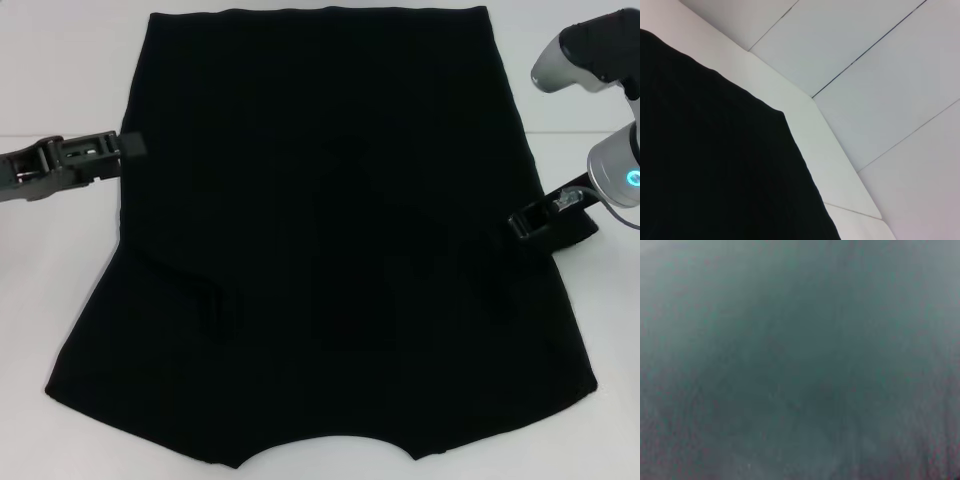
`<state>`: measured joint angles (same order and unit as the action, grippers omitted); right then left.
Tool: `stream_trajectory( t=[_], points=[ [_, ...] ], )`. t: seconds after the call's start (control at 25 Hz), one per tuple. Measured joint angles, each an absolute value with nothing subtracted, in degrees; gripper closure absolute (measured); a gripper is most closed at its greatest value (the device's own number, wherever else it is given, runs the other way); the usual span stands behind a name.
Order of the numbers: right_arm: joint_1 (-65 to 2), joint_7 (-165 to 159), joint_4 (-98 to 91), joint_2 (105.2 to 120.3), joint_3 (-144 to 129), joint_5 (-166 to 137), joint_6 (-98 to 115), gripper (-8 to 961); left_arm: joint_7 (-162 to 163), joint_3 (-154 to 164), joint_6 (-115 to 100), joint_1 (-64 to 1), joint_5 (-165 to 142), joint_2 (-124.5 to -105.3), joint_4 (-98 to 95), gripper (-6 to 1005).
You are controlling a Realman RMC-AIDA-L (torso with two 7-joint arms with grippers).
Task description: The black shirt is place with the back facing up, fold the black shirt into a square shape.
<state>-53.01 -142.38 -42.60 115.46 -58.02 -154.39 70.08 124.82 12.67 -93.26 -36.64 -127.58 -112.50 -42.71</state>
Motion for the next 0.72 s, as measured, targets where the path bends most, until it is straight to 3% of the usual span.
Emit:
stream_trajectory(
  t=[0.4,0.72],
  points=[
    [-52.56,-141.74,-42.97,114.86,-52.22,-147.88,70.15,710,125.04,12.58,-93.43,-36.92,-127.55,-112.41,-42.72,218],
    [-50.71,-141.88,-46.49,112.18,-39.72,-145.39,82.47,370,130.06,13.07,-100.89,-35.87,-134.74,-111.82,-44.32,218]
  ],
)
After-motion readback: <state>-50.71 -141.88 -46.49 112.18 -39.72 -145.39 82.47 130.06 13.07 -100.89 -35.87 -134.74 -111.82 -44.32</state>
